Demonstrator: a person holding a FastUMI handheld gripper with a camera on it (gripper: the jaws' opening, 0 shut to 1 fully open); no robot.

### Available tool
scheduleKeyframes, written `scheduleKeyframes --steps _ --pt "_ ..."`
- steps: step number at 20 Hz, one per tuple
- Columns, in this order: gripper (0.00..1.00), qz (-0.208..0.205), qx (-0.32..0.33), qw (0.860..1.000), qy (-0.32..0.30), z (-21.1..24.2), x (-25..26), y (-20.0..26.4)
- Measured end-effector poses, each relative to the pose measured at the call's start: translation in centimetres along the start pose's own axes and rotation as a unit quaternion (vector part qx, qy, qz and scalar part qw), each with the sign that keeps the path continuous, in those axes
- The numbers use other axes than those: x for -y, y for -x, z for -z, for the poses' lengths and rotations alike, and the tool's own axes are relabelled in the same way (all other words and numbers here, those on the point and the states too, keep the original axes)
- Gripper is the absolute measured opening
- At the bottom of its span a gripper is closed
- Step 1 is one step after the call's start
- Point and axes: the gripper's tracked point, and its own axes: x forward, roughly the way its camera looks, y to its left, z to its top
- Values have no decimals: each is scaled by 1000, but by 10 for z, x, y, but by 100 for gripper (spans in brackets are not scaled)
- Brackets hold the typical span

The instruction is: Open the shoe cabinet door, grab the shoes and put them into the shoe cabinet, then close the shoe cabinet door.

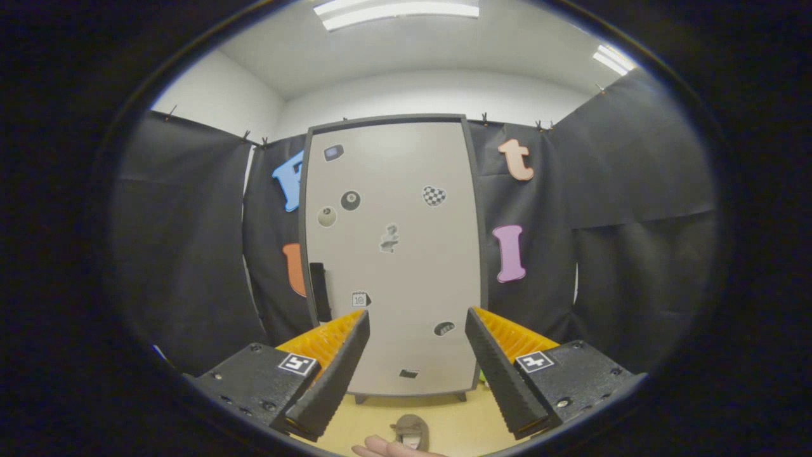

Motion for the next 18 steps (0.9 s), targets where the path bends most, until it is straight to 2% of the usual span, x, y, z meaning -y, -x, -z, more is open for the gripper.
scheduleKeyframes --steps 6,9,15,17,18 --pt "99 -57 -5 998 27 14 -83 -77" --pt "99 -56 17 997 41 19 -120 -109" --pt "99 -41 -26 999 19 52 -161 -177" --pt "97 -33 -38 999 18 59 -164 -197" --pt "91 -31 -45 998 13 62 -165 -205"
